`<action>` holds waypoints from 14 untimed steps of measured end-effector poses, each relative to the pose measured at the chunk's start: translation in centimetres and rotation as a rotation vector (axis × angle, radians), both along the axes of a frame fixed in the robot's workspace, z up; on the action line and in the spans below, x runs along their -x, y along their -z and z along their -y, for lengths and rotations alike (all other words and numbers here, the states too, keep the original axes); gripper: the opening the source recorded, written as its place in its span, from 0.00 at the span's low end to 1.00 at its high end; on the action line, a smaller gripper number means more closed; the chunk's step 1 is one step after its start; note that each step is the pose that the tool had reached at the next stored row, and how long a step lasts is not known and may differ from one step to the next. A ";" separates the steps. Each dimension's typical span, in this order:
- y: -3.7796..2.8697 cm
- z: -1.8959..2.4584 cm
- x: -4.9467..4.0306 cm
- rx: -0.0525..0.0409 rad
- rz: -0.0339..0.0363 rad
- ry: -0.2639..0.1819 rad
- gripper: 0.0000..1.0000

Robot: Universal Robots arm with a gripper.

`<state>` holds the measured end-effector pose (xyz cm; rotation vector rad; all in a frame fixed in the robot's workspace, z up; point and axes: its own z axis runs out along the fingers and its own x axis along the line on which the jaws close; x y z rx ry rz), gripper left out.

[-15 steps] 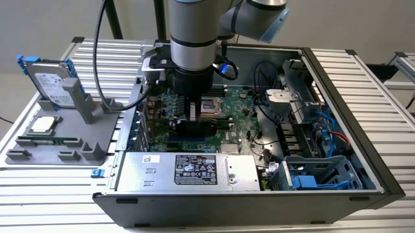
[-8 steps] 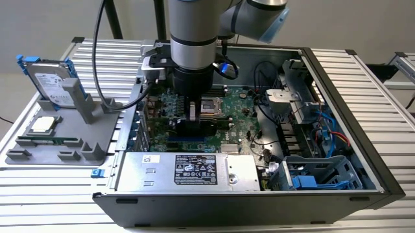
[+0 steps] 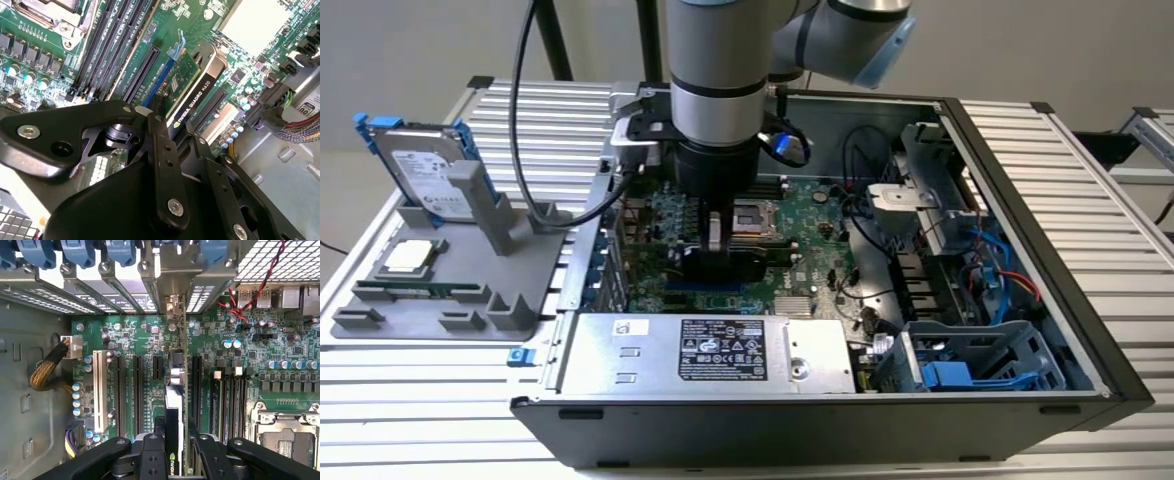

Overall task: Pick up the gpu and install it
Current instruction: 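Insert the gpu into the slot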

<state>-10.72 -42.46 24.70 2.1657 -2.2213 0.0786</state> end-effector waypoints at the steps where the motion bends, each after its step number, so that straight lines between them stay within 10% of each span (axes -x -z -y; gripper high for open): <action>1: 0.12 0.00 0.00 0.0003 -0.0001 0.005 0.00; 14: 0.62 0.01 0.01 0.0005 -0.0001 0.029 0.00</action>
